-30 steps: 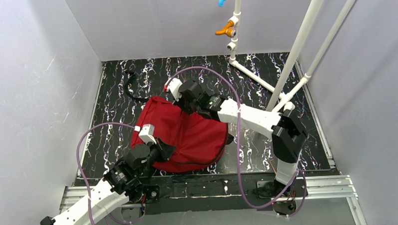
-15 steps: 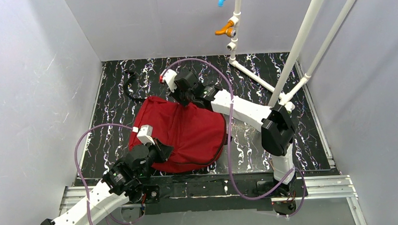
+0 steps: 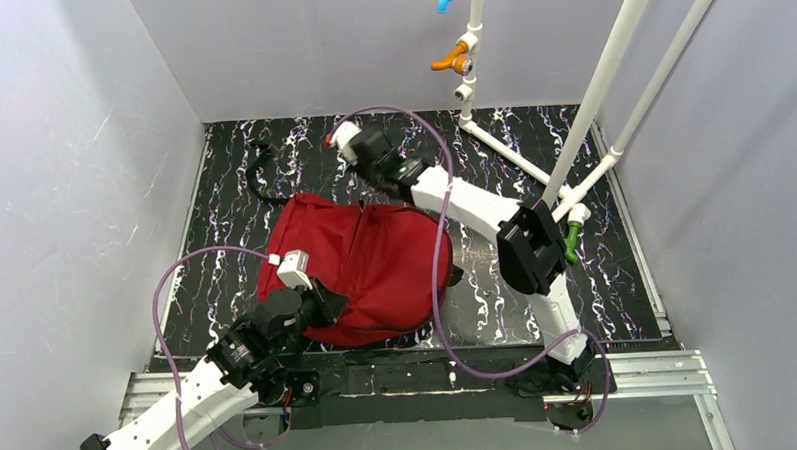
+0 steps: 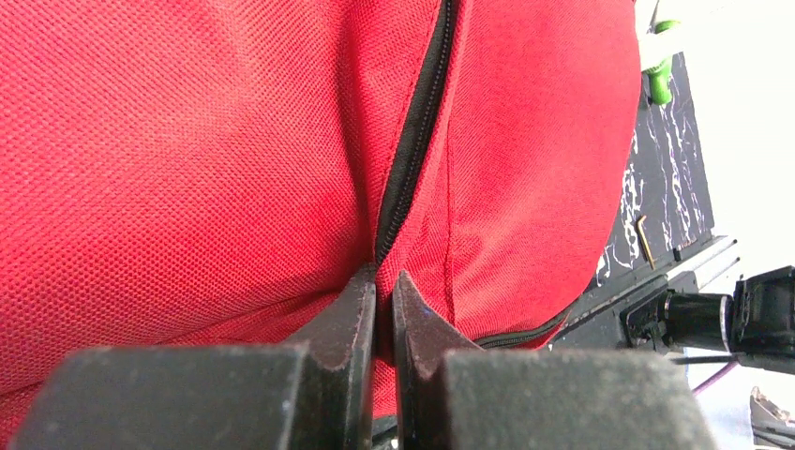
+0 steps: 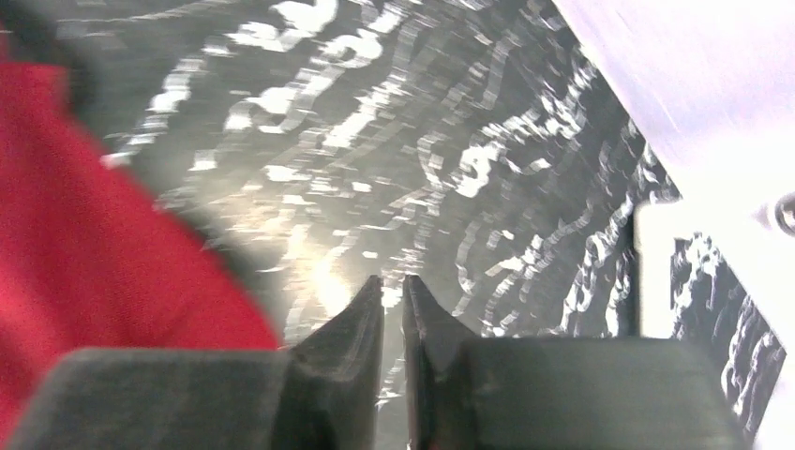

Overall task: Pack the student bag
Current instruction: Zip the student bag at the center of the board.

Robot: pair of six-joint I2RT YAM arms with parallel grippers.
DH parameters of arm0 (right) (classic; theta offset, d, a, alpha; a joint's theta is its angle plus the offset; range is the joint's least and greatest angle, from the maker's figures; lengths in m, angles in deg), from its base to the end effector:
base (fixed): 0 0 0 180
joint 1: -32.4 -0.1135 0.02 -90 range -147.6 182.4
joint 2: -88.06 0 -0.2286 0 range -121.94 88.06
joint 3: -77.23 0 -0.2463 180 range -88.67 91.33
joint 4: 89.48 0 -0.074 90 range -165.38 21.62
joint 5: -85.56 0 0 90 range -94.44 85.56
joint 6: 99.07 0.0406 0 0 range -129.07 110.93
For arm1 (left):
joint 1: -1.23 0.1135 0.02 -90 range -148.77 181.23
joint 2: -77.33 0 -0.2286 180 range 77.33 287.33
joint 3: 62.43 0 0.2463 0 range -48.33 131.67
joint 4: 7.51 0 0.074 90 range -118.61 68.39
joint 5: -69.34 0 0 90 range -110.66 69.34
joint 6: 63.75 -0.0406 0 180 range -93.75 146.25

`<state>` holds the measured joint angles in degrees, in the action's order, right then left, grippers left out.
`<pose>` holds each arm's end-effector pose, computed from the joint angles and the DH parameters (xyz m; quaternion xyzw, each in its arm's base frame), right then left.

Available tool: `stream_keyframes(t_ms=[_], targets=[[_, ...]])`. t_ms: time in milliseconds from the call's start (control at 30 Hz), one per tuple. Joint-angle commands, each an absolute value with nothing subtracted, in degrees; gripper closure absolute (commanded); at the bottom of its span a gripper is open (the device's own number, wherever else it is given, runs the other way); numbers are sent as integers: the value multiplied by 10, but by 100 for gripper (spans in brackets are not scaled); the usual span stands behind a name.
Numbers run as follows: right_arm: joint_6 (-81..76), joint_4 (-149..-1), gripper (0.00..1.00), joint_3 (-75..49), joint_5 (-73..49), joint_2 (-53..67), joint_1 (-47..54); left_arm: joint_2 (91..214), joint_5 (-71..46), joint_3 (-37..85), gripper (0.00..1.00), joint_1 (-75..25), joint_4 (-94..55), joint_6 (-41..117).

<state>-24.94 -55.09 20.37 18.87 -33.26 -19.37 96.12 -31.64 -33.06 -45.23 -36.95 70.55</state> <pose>0.3089 0.3662 0.2567 -0.3974 0.7676 -0.0235 0.5022 0.1113 -0.1059 0.1955 -0.0404 0.8106 -0.3575 0.4621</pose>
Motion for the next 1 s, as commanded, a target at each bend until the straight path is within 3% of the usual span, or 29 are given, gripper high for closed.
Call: stream_keyframes(t_ms=[0,100,200,367,567,733,867,967], targets=[[-253,-591,70,230,205,-313,-125,960,-283,-339,100,-458,-439,717],[-201,-514,52,268,234,-334,-122,973,-285,-335,100,-458,-439,716],[-132,-457,46,265,141,-310,-117,983,-281,-324,100,-459,-444,709],[3,-512,41,153,-70,-221,-117,985,-271,-322,100,-459,-440,706],[85,-649,36,25,-153,-176,-117,997,-253,-317,100,-458,-423,706],[59,-670,48,11,-138,-209,-117,1030,-244,-313,100,-458,-412,709],[35,-656,75,1,-86,-233,-116,1062,-239,-310,100,-459,-416,722],[18,-683,88,-21,-67,-238,-116,1078,-234,-301,100,-459,-425,739]])
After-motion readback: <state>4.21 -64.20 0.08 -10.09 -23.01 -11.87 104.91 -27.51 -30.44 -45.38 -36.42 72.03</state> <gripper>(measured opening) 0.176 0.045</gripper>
